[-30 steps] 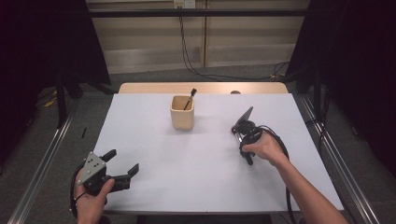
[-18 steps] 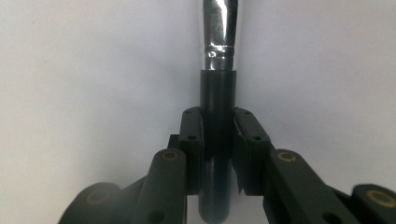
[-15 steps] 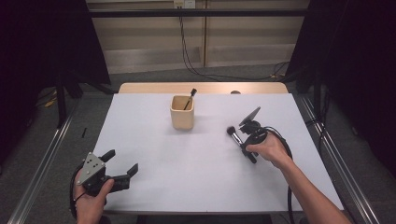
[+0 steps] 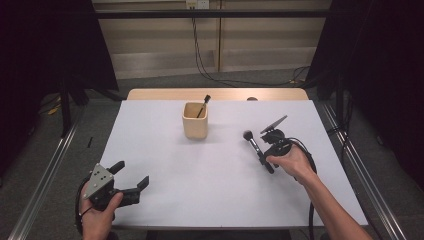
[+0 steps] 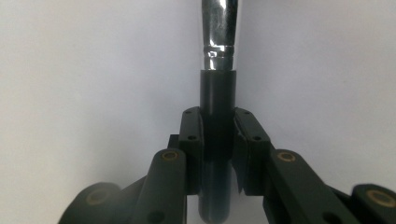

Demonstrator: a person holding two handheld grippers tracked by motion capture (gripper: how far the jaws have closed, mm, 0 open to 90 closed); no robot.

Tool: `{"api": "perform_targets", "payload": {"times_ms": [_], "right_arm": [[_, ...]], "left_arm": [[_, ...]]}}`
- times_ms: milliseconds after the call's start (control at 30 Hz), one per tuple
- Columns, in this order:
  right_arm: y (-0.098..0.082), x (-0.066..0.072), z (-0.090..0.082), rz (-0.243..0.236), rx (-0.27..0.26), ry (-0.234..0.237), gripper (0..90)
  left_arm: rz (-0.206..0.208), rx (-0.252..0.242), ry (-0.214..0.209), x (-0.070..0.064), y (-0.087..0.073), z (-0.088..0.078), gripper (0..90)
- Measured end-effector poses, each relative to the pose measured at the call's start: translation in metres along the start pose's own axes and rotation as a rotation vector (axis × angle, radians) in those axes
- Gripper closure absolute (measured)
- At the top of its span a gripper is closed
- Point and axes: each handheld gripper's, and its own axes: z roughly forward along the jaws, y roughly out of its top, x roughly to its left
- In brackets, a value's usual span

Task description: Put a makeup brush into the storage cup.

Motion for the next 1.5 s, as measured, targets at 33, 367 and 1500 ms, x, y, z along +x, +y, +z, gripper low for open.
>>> {"api": "perform_targets", "payload": {"times_ms": [33, 367, 1500], "right_arm": [[-0.001, 0.000, -0.001, -0.003, -0.018, 0.014, 75.8], [-0.014, 0.002, -0.008, -0.025, -0.178, 0.066, 75.8], [-0.047, 0.002, -0.015, -0.088, -0.738, 0.137, 75.8]], "left_arm": [[0.001, 0.001, 0.001, 0.000, 0.000, 0.000, 3.9], [-0.003, 0.000, -0.008, -0.003, 0.001, 0.000, 3.9], [0.010, -0.040, -0.012, -0.004, 0.006, -0.003, 4.0]]}}
